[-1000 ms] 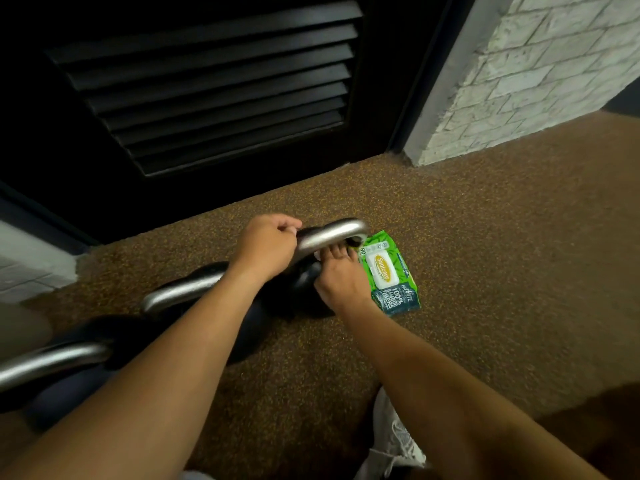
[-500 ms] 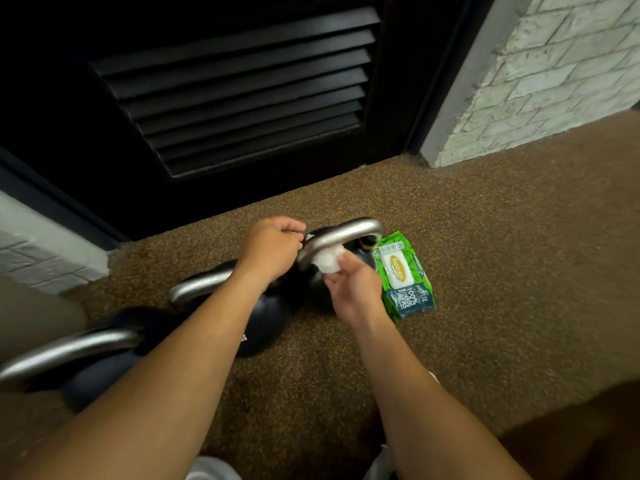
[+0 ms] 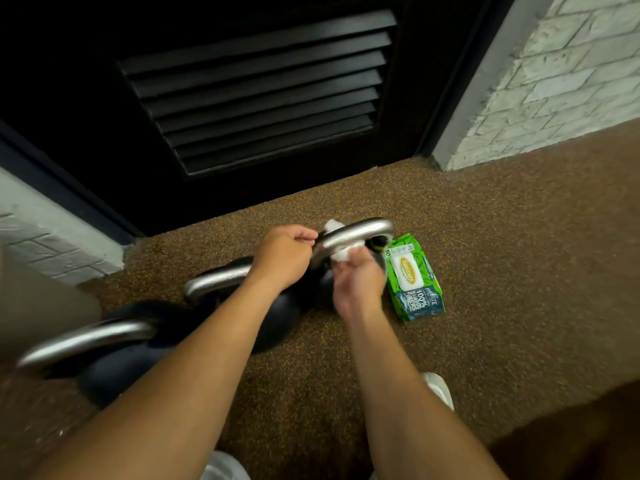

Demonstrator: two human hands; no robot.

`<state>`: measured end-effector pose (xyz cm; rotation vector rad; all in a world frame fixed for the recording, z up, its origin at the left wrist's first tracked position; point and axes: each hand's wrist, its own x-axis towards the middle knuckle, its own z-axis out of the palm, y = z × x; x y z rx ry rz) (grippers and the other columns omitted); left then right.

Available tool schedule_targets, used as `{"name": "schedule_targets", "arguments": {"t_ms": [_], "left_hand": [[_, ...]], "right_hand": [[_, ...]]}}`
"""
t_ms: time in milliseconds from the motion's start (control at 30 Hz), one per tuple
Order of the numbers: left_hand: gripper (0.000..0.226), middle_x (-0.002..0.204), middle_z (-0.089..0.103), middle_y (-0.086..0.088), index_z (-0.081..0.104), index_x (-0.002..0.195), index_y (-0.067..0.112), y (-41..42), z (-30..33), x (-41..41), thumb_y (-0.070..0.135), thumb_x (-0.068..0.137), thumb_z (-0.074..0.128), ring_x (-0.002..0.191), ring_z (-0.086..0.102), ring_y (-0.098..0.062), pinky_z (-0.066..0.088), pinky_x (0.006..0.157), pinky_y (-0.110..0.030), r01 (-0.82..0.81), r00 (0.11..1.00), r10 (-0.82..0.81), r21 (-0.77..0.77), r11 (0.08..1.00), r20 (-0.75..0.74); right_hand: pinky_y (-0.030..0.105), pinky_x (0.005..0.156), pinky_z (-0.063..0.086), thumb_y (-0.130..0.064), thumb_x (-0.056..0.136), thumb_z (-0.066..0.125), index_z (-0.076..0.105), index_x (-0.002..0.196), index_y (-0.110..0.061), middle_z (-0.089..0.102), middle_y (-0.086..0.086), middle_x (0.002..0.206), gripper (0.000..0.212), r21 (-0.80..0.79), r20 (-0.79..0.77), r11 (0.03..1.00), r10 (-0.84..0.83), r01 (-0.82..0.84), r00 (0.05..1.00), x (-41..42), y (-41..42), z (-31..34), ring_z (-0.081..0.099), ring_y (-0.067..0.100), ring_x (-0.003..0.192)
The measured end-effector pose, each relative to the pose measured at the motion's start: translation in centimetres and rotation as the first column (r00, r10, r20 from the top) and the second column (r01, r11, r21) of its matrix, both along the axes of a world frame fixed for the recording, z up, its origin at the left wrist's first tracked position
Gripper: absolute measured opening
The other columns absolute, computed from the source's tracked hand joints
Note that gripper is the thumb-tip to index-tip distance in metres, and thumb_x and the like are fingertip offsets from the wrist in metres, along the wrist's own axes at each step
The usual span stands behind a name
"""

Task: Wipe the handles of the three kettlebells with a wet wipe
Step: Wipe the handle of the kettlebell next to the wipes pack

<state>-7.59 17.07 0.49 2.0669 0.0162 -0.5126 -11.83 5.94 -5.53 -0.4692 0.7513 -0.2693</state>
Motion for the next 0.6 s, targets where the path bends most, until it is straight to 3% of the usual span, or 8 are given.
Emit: {"name": "schedule_targets", "arguments": {"t_ms": [100,200,267,300,367,467,533,600], "left_hand": [[0.033,0.108,0.075,0.011,0.073,0.096,0.037,-0.2,0.1,-0.2,0.010,0.092,0.053,0.107,0.068,-0.012,0.055,0.101,-0.042,0.004,1.000,-0.004,0.015,1.000,0.019],[0.034,0.110,0.076,0.011,0.073,0.099,0.037,-0.7,0.3,0.0,0.010,0.092,0.052,0.109,0.068,-0.011,0.054,0.103,-0.041,0.012,1.000,-0.012,0.020,1.000,0.018],[0.035,0.107,0.076,0.011,0.071,0.091,0.040,-1.2,0.3,0.1,0.011,0.091,0.052,0.108,0.069,-0.011,0.054,0.103,-0.041,0.014,1.000,-0.015,0.024,1.000,0.028],[0.035,0.106,0.076,0.011,0.070,0.088,0.042,-1.3,0.3,0.1,0.012,0.090,0.052,0.107,0.069,-0.012,0.055,0.102,-0.042,0.016,0.999,-0.017,0.031,0.999,0.035],[0.030,0.103,0.076,0.010,0.069,0.083,0.043,-1.6,0.3,0.2,0.019,0.083,0.052,0.104,0.070,-0.013,0.056,0.099,-0.042,0.006,0.999,-0.008,0.045,0.999,0.035],[0.028,0.098,0.078,0.009,0.071,0.077,0.042,-1.8,0.1,0.4,0.027,0.071,0.049,0.100,0.071,-0.015,0.058,0.097,-0.042,-0.016,0.999,0.014,0.053,0.998,0.039],[0.026,0.098,0.077,0.008,0.072,0.081,0.040,-2.0,0.4,0.4,0.026,0.074,0.051,0.100,0.071,-0.016,0.057,0.097,-0.042,-0.002,0.999,-0.001,0.067,0.998,0.042],[0.026,0.102,0.076,0.007,0.075,0.092,0.035,-2.3,0.4,0.4,0.019,0.086,0.055,0.102,0.069,-0.015,0.055,0.097,-0.037,0.020,0.997,-0.026,0.099,0.995,0.066]], "right_hand": [[0.033,0.097,0.049,0.001,0.100,0.042,0.061,0.127,0.000,0.069,0.016,0.118,0.033,-0.272,-0.132,0.937,0.189,-0.219,0.973,-1.3,1.7,-1.1,0.066,0.024,0.109],[0.017,0.084,0.050,-0.001,0.100,0.047,0.072,0.105,-0.020,0.074,-0.008,0.098,0.031,-0.570,-0.275,0.724,0.276,-0.388,0.921,-2.0,1.3,-1.1,0.066,-0.002,0.091],[0.013,0.075,0.046,-0.003,0.099,0.048,0.072,0.087,-0.026,0.071,-0.016,0.082,0.035,-0.636,-0.317,0.624,0.326,-0.455,0.891,-2.2,0.8,-0.9,0.062,-0.009,0.077],[0.013,0.072,0.046,-0.002,0.099,0.048,0.072,0.086,-0.022,0.071,-0.014,0.079,0.034,-0.615,-0.325,0.633,0.339,-0.470,0.883,-2.1,0.6,-0.8,0.062,-0.007,0.075],[0.021,0.068,0.046,0.003,0.096,0.043,0.068,0.088,-0.006,0.068,0.002,0.080,0.027,-0.478,-0.266,0.766,0.341,-0.430,0.902,-1.5,0.2,0.0,0.063,0.010,0.076],[0.034,0.069,0.049,0.008,0.093,0.036,0.063,0.089,0.004,0.067,0.020,0.085,0.028,-0.102,-0.127,0.971,0.205,-0.218,0.970,0.0,-1.6,1.6,0.063,0.028,0.078],[0.045,0.077,0.052,0.010,0.094,0.031,0.061,0.102,0.007,0.067,0.027,0.098,0.031,0.055,-0.137,0.998,0.035,-0.028,0.990,0.9,-3.9,2.1,0.065,0.037,0.093],[0.054,0.078,0.052,0.011,0.092,0.029,0.052,0.123,0.011,0.062,0.033,0.116,0.039,0.113,-0.231,0.990,-0.051,0.079,0.972,1.2,-6.5,1.9,0.060,0.044,0.108]]}}
